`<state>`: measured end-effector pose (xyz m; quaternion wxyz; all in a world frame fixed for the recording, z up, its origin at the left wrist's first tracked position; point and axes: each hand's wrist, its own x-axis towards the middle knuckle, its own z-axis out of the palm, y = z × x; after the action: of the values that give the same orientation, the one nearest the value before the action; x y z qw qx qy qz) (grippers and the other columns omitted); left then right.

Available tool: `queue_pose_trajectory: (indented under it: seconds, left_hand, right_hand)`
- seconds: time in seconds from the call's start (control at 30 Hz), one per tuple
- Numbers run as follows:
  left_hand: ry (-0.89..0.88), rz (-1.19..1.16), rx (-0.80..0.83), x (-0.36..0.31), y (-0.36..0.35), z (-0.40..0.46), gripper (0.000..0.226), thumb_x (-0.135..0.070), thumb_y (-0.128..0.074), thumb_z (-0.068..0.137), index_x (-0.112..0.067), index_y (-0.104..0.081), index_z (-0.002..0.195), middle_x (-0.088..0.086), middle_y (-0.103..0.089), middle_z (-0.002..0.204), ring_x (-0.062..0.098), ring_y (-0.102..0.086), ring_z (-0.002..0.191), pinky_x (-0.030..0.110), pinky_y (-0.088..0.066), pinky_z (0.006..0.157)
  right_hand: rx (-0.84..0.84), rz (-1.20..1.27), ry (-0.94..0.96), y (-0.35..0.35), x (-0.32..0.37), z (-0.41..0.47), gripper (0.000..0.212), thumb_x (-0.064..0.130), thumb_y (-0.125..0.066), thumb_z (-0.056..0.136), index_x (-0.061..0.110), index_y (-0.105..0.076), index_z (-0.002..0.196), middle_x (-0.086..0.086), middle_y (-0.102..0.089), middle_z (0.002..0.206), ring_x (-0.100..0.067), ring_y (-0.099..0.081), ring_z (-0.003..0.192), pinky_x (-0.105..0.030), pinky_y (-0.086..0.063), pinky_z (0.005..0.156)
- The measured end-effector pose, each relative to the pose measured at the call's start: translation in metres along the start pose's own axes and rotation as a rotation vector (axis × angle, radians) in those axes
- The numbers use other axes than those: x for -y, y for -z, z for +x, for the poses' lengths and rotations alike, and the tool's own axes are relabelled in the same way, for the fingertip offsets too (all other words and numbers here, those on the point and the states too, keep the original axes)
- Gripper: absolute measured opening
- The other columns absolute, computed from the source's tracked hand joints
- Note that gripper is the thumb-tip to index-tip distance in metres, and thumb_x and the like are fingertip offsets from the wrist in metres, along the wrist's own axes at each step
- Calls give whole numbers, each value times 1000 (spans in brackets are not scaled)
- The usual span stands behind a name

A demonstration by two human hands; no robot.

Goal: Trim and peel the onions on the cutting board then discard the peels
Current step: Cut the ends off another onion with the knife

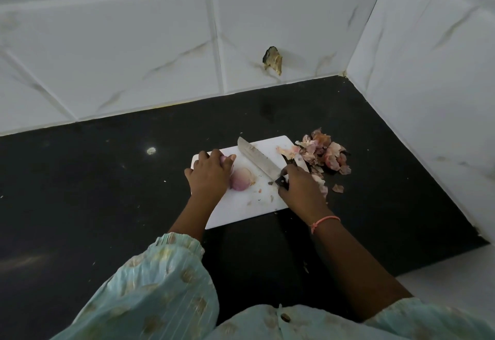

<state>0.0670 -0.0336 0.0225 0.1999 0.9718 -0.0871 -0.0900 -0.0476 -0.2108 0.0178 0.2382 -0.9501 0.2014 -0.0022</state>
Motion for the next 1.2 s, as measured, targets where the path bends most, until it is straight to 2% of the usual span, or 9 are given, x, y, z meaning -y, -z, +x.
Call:
queue_pose_trajectory:
  seconds: [0.1, 0.2, 0.3, 0.4, 0.5, 0.67, 0.83, 1.03, 1.2]
  left_hand:
    - [8, -34, -34, -1, -2, 5, 45, -55, -39, 101, -20, -57, 123, 7, -55, 126, 28, -55, 120, 53, -34, 107]
    - [25, -62, -41, 0, -3, 9, 46, -57, -40, 101, -20, -59, 122, 6, -55, 126, 28, -55, 120, 53, -34, 107]
    - [51, -80, -54, 5, -8, 12, 48, -58, -42, 100, -19, -60, 121, 5, -56, 125, 27, -56, 118, 51, -35, 104]
    - [83, -147, -65, 9, -9, 14, 41, -55, -47, 99, -22, -60, 119, 5, -54, 126, 28, -58, 117, 49, -36, 103]
    - [89, -209, -88, 11, -8, 14, 33, -51, -52, 98, -27, -60, 120, 5, -54, 127, 28, -59, 115, 50, -36, 104]
    - [19, -238, -99, 10, -10, 9, 26, -43, -50, 101, -33, -62, 122, 3, -55, 128, 24, -58, 115, 50, -41, 104]
    - [-82, -201, -35, 20, -9, 3, 44, -42, -65, 89, -33, -57, 132, 1, -52, 137, 24, -50, 125, 50, -43, 104]
    - [-138, -283, -23, 33, -9, 5, 43, -40, -77, 81, -32, -63, 121, -8, -61, 123, 19, -52, 117, 43, -51, 93]
    - [-143, -388, 11, 39, -5, 6, 42, -31, -86, 76, -27, -69, 113, -10, -59, 110, 14, -58, 100, 19, -46, 75]
  right_hand:
    - [9, 10, -32, 3, 6, 2, 26, 23, -57, 92, 13, -54, 116, -5, -57, 111, -23, -59, 96, -37, -49, 82]
    - [-11, 284, -124, 0, 14, -2, 27, 26, -52, 97, 13, -48, 120, -2, -56, 101, -10, -54, 73, -24, -40, 60]
    - [-18, 556, -147, -10, 31, -4, 45, 39, -73, 83, 17, -50, 116, 0, -58, 102, -11, -56, 83, -25, -45, 68]
    - [-22, 526, -104, -22, 54, -1, 61, 48, -84, 67, 19, -53, 112, 3, -50, 102, -10, -52, 86, -22, -45, 70]
    - [3, 447, -46, -33, 68, 5, 69, 44, -84, 68, 21, -51, 124, 7, -47, 111, -9, -50, 93, -22, -47, 79]
    - [-33, 360, -5, -35, 60, 12, 51, 38, -81, 71, 19, -58, 112, 2, -55, 106, -14, -56, 93, -33, -55, 81]
    - [-115, 343, -31, -22, 52, 27, 48, 33, -81, 71, 13, -59, 109, 2, -50, 102, -16, -53, 89, -33, -50, 75]
    - [-128, 419, -67, -16, 43, 35, 38, 37, -74, 82, 12, -59, 106, -2, -48, 105, -17, -51, 87, -24, -36, 72]
    - [-116, 490, 7, -13, 48, -4, 20, 19, -52, 98, 13, -59, 117, 0, -53, 100, -12, -54, 87, -7, -38, 62]
